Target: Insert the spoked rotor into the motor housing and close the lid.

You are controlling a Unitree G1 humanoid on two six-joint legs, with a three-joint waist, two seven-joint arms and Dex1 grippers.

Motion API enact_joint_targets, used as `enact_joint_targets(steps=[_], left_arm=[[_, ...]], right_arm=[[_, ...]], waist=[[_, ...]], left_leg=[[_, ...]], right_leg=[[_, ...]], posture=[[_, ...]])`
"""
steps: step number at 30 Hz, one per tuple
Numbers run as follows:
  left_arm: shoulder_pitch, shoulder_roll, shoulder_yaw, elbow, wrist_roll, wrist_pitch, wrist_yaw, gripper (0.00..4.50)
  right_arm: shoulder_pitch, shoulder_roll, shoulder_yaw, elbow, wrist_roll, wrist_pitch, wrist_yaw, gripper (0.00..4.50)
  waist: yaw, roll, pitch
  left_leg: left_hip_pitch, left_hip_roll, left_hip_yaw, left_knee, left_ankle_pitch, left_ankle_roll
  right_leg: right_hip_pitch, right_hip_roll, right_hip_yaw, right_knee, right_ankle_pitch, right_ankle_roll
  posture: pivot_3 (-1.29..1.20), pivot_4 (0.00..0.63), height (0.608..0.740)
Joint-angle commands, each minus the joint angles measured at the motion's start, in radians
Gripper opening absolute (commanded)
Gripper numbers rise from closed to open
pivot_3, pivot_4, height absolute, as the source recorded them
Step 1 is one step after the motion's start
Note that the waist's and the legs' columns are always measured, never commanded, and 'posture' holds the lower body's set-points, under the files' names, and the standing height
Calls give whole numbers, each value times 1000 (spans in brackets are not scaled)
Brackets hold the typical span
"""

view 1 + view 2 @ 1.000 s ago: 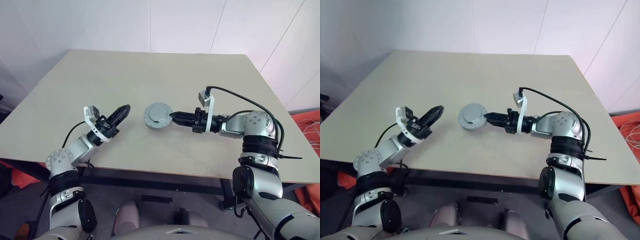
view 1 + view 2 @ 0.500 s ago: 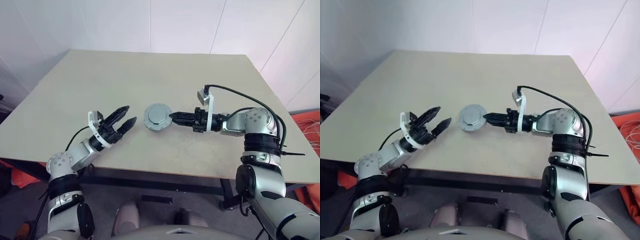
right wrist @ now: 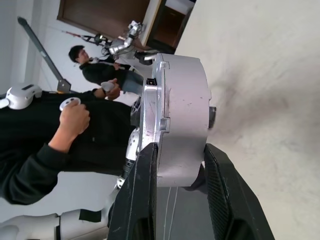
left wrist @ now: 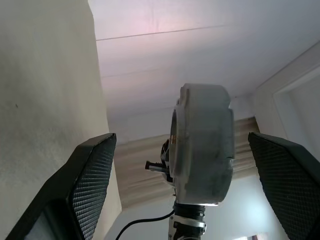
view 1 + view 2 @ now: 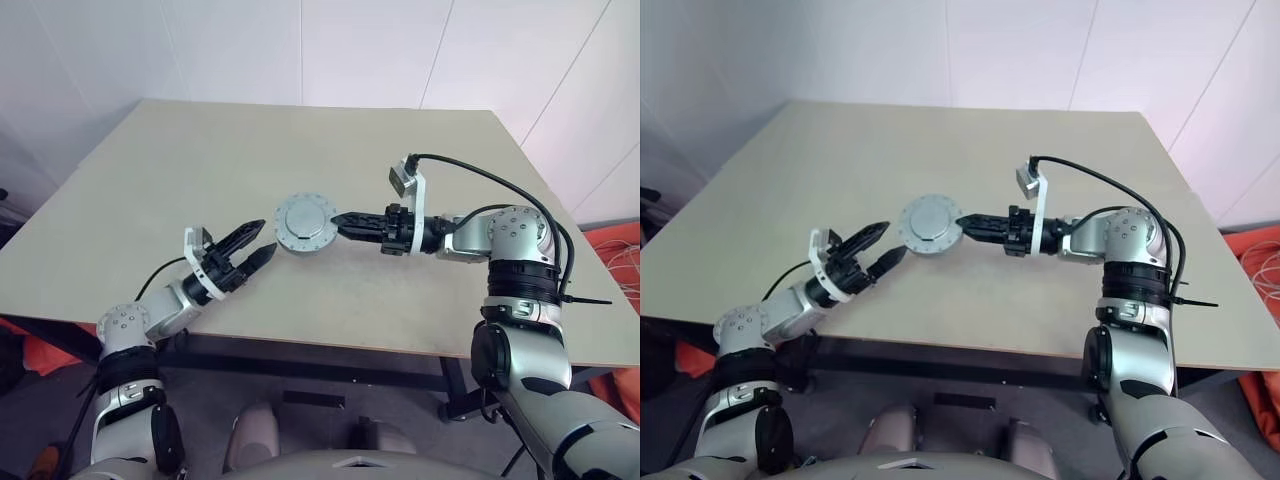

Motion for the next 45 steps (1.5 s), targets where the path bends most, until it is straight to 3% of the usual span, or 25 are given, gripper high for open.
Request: enact_joint_targets(steps=[1, 15, 19, 23, 24, 40, 45], left_arm=[[-22, -12, -8, -44, -17, -15, -23, 4500], [-13, -18, -81, -120, 5, -43, -71, 4500], [-23, -3, -92, -103, 0, -15, -86, 3584], [-32, 3, -93, -93, 3, -10, -87, 2181], [-33, 5, -94, -92, 5, -10, -88, 2061], [-43, 12, -95, -78, 0, 2, -97, 2065], [-45, 11, -97, -74, 3, -2, -102, 2065]], right_arm=[[-25, 21, 8, -61, 60, 5, 0, 1120], [-25, 39, 31, -65, 35, 2, -5, 1120], [-23, 39, 35, -64, 30, -2, -5, 1120], [-23, 39, 37, -65, 30, -4, -3, 1120], [-23, 39, 38, -65, 29, -5, -2, 1120], [-20, 51, 42, -76, 33, -39, 9, 1120], [-7, 58, 44, -95, 26, -51, -5, 2851]], waist=[[0, 0, 0], [0, 0, 0], [0, 0, 0], [0, 0, 0], [0, 0, 0], [0, 0, 0], [0, 0, 0]], left_leg=[[0, 0, 0, 0, 0, 0], [0, 0, -1, 3, 0, 0], [0, 0, -1, 3, 0, 0], [0, 0, -1, 3, 0, 0], [0, 0, -1, 3, 0, 0], [0, 0, -1, 3, 0, 0], [0, 0, -1, 3, 0, 0]], right_leg=[[0, 0, 0, 0, 0, 0], [1, 0, 0, 2, 0, 0], [1, 0, 0, 2, 0, 0], [1, 0, 0, 2, 1, 2], [1, 0, 0, 2, 1, 2], [1, 0, 0, 2, 1, 2], [1, 0, 0, 2, 1, 2]], posture=[[0, 0, 740], [0, 0, 740], [0, 0, 740], [0, 0, 740], [0, 0, 740], [0, 0, 740], [0, 0, 740]])
